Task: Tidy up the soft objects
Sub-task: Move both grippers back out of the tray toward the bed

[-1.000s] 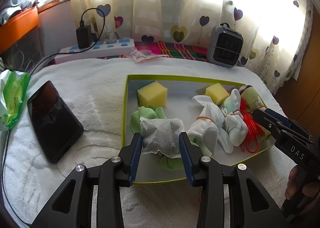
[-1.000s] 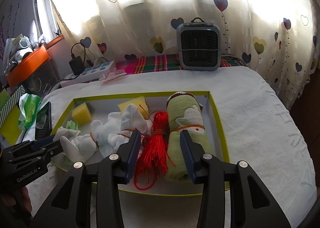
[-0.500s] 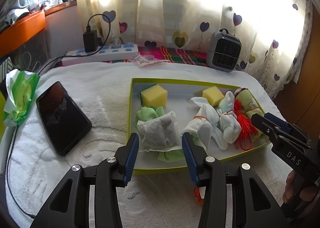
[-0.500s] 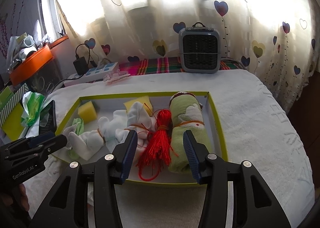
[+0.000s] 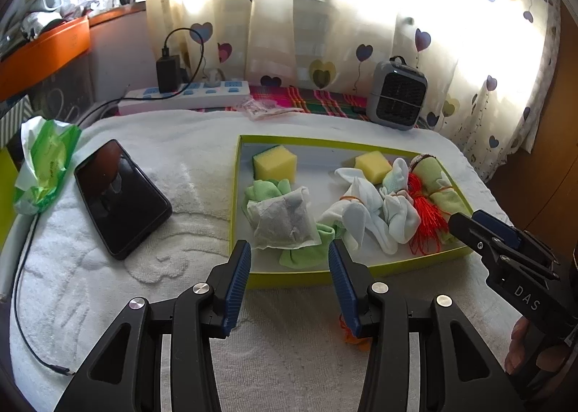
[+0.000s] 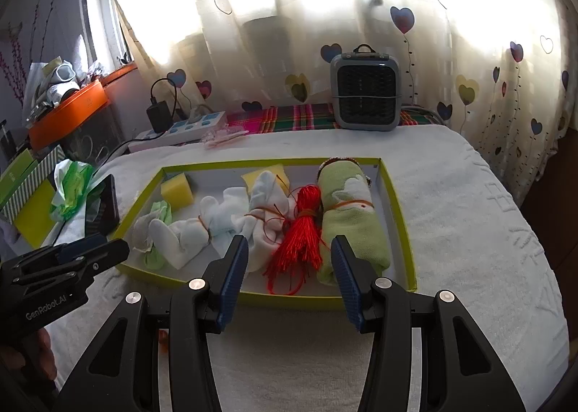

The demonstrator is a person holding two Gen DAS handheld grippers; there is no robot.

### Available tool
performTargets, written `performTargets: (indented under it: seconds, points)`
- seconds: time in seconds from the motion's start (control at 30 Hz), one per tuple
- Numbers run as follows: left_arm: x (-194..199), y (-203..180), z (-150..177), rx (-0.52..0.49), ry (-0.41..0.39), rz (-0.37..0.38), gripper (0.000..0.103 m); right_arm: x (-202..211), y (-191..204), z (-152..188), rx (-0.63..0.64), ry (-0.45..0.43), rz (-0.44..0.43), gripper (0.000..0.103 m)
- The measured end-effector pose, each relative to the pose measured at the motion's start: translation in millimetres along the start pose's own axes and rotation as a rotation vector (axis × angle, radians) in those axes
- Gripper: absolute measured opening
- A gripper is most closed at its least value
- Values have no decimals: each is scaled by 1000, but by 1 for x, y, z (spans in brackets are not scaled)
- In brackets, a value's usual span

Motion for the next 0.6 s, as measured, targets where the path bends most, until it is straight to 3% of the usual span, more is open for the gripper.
performTargets:
  seconds: [0.27,0.6]
  points:
    - [12,4,10,27,-9,-2,44,7,7,15,16,28,-50,49]
    - [22,22,27,71,-12,-28,44,11,28,35,24,80,-190,49]
Point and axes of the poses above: each gripper's, at about its wrist camera, not at the fingertips, and x roughly against the way its jaws point, y to its left, z to its underside, the point moved 6 cm from there along -x, roughly the way its jaws point, and after that the axes turned 8 degrees about z, right-handed, at the moved point
